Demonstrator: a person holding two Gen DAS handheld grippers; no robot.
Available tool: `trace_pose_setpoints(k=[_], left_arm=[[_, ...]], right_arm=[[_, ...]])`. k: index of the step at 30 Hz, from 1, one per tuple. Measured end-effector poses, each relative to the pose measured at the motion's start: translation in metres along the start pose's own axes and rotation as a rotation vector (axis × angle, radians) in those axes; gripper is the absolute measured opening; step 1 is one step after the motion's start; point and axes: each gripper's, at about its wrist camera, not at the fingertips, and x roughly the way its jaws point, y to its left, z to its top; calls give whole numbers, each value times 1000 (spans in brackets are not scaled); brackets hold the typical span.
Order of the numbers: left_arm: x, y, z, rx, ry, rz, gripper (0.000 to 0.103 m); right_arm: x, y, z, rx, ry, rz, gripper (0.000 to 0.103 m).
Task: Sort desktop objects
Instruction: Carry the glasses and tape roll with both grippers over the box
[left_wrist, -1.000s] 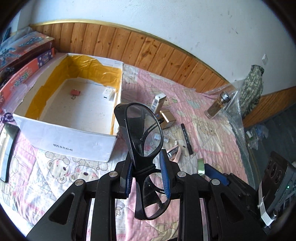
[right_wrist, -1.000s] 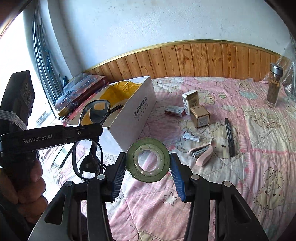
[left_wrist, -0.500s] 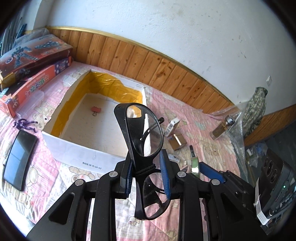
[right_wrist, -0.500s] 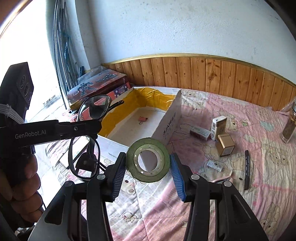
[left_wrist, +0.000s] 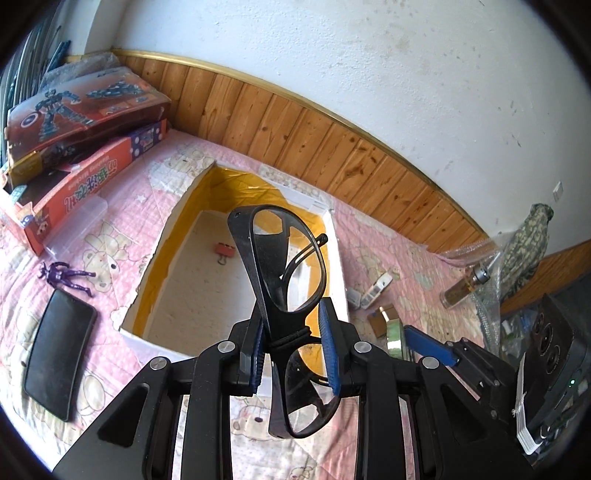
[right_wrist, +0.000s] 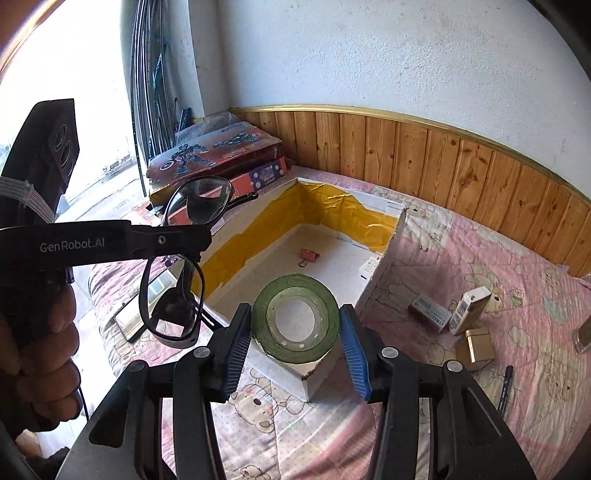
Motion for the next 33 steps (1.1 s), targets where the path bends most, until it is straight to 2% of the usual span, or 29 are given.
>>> trace_pose_setpoints(k=[6,12,20,29,33], left_arm=[[22,12,23,0,19,28,27],[58,28,39,-23,103,57,27],[98,36,54,2,200,106,27],[143,47,57,11,346,146,27],[157,46,56,48,379,185,27]], right_arm=[[28,-4,24,-33,38,9,49],[57,-11,41,-75,95,10,49],[98,-23,61,-142,178,-4,49],[145,-33,80,-225,273,-9,49],[167,-35,86,-271,319,-13,49]])
